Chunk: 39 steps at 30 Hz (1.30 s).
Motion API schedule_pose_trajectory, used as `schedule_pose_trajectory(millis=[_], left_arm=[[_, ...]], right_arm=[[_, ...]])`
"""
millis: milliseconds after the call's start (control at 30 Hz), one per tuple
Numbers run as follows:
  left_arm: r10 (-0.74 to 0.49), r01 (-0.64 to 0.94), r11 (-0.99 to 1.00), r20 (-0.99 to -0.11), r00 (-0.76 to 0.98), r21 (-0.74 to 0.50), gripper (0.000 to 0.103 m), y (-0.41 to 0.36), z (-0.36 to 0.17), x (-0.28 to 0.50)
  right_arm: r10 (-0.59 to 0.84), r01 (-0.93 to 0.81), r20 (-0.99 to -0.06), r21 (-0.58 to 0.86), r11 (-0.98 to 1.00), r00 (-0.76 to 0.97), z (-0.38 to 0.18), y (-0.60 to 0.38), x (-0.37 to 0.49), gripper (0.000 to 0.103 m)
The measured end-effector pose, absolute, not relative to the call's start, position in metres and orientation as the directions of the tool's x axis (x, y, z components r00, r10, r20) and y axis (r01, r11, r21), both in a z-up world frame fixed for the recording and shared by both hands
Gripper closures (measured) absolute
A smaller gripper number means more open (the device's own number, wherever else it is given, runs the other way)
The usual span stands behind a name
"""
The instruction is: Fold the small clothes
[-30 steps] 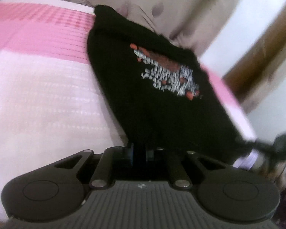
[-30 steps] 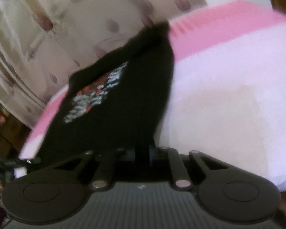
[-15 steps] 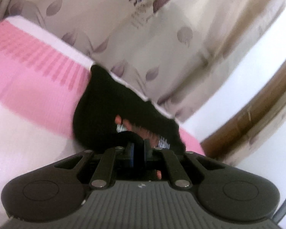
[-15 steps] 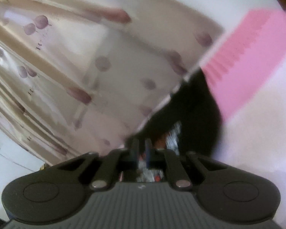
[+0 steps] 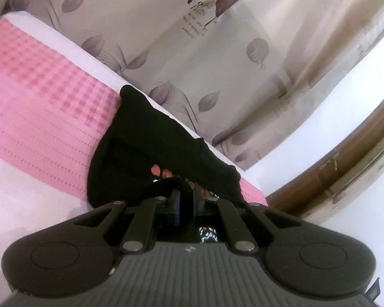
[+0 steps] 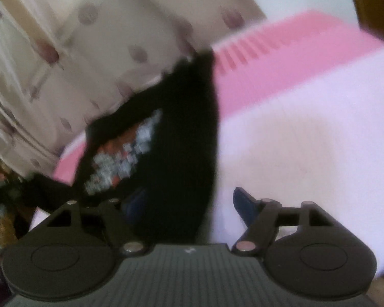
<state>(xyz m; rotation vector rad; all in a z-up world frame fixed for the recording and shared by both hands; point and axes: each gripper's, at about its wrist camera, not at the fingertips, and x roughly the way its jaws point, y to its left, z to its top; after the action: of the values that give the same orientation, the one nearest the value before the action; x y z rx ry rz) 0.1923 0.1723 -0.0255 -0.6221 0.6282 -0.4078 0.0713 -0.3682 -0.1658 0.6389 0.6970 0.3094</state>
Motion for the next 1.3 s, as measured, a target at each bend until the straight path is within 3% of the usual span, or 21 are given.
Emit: schedule_pose_trajectory(millis=[133, 167, 200, 300, 467, 567, 800, 900, 1000, 1067, 1100, 1133, 1167, 1200, 1300], left_arm=[[-0.521, 0.17, 0.749, -0.41, 0.749, -0.641, 0.095, 0.174, -0.025, 0.179], [-0.518, 0.168, 0.75, -0.41, 0.75, -0.64, 0.095, 0.174, -0.024, 0.177], [-0.515, 0.166, 0.752, -0.412, 0.751, -0.638, 0.095, 0.175, -0.024, 0.176], [-0.509, 0.158, 0.756, -0.419, 0.752, -0.635, 0.095, 0.177, -0.024, 0.173], [-0.509, 0.151, 0.727, -0.377, 0.774, -0.67, 0.095, 0.183, -0.014, 0.186], [-0.481, 0.165, 0.73, -0.327, 0.813, -0.664, 0.099, 0.184, -0.001, 0.199], [-0.406, 0.152, 0.744, -0.26, 0.876, -0.651, 0.099, 0.183, 0.024, 0.256], [-0.444, 0.186, 0.756, -0.282, 0.851, -0.628, 0.099, 0.176, 0.022, 0.26], [-0.495, 0.217, 0.79, -0.387, 0.778, -0.574, 0.098, 0.166, 0.007, 0.247], [-0.494, 0.199, 0.814, -0.468, 0.732, -0.546, 0.081, 0.167, -0.008, 0.237], [-0.489, 0.178, 0.823, -0.515, 0.704, -0.539, 0.057, 0.17, -0.017, 0.232], [-0.49, 0.152, 0.823, -0.548, 0.678, -0.548, 0.043, 0.174, -0.025, 0.227], [-0.494, 0.126, 0.814, -0.561, 0.664, -0.567, 0.021, 0.18, -0.033, 0.221], [-0.492, 0.108, 0.81, -0.569, 0.659, -0.576, 0.015, 0.183, -0.04, 0.214], [-0.516, 0.128, 0.806, -0.58, 0.63, -0.578, 0.013, 0.182, -0.051, 0.204]], right_arm=[[0.439, -0.098, -0.539, 0.546, 0.832, 0.719, -0.177, -0.342, 0.049, 0.032], [0.448, -0.129, -0.548, 0.523, 0.843, 0.707, -0.176, -0.333, 0.044, 0.054], [0.474, -0.142, -0.547, 0.54, 0.83, 0.691, -0.176, -0.33, 0.041, 0.091], [0.557, -0.116, -0.466, 0.687, 0.718, 0.687, -0.182, -0.336, 0.043, 0.093], [0.631, -0.165, -0.164, 0.888, 0.429, 0.758, -0.156, -0.362, 0.062, 0.093], [0.604, -0.201, -0.045, 0.921, 0.333, 0.796, -0.132, -0.376, 0.089, 0.093], [0.542, -0.206, -0.015, 0.916, 0.344, 0.84, -0.092, -0.402, 0.193, 0.093], [0.547, -0.189, -0.033, 0.92, 0.344, 0.836, -0.095, -0.398, 0.218, 0.093], [0.558, -0.191, -0.047, 0.913, 0.36, 0.828, -0.102, -0.392, 0.206, 0.093], [0.565, -0.185, -0.05, 0.918, 0.35, 0.824, -0.111, -0.392, 0.19, 0.093], [0.564, -0.178, -0.052, 0.922, 0.344, 0.824, -0.115, -0.393, 0.183, 0.093], [0.562, -0.175, -0.051, 0.923, 0.342, 0.826, -0.117, -0.396, 0.175, 0.093], [0.556, -0.171, -0.052, 0.925, 0.341, 0.83, -0.119, -0.399, 0.17, 0.093], [0.549, -0.164, -0.054, 0.926, 0.34, 0.834, -0.12, -0.401, 0.165, 0.093], [0.537, -0.151, -0.063, 0.926, 0.346, 0.841, -0.12, -0.408, 0.157, 0.093]])
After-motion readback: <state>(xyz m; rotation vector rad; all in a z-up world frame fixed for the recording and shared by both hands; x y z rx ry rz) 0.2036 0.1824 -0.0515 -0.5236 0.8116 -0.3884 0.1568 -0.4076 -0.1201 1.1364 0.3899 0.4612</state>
